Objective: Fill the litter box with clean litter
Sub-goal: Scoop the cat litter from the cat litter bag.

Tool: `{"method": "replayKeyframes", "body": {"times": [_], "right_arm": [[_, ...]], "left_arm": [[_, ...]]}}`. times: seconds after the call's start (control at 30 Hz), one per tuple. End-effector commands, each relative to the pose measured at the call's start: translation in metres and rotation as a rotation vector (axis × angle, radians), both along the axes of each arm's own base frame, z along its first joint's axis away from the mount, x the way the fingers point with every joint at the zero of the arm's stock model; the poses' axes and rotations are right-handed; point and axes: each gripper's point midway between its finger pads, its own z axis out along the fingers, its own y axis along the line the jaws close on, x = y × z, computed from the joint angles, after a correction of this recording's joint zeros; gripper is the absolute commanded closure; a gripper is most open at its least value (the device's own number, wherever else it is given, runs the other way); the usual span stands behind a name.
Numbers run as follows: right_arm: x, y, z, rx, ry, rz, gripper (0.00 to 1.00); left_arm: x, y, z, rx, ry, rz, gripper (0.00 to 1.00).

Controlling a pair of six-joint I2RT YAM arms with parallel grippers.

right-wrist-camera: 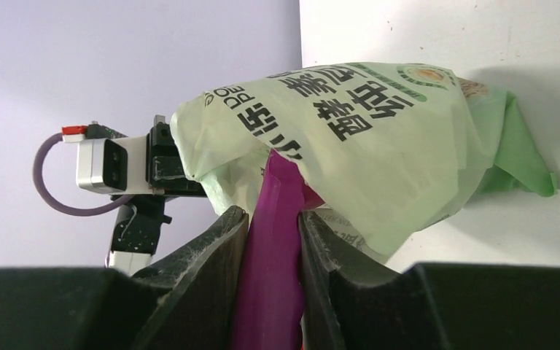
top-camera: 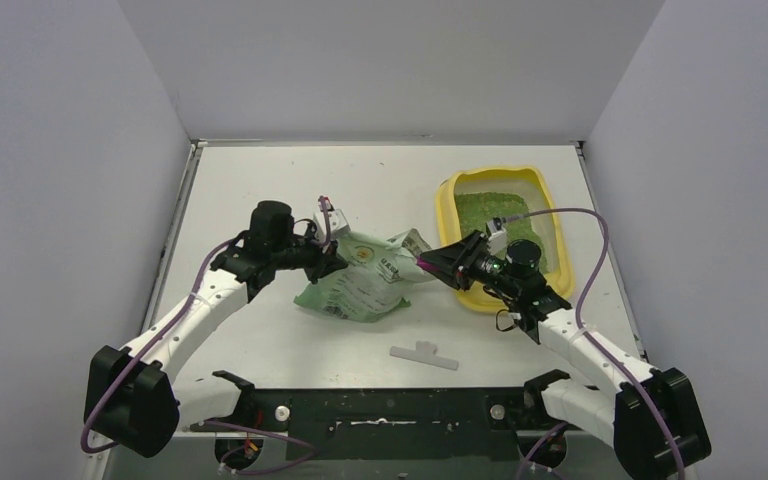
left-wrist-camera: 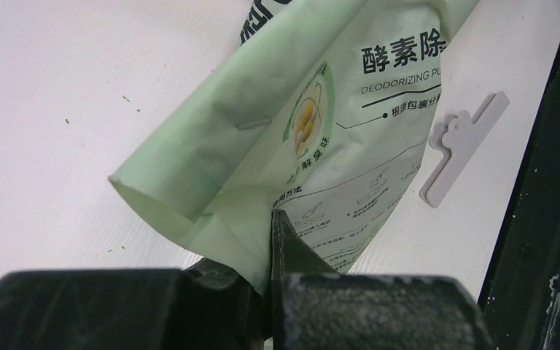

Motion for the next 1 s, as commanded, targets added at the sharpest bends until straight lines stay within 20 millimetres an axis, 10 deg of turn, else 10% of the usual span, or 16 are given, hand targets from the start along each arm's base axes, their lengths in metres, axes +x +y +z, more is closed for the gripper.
{"method": "replayKeyframes", "body": {"times": [0.0, 0.97], "right_arm": [[0.009, -0.014, 0.074, 0.159, -0.219, -0.058, 1.0], [0.017, -0.069, 0.051, 0.242, -0.142, -0.19, 1.0]], "left_arm": [[0.008, 0.004, 0.015, -0.008, -0.063, 0.034, 1.0], [-0.039, -0.02, 0.051, -0.124, -0.173, -0.293, 1.0]]}}
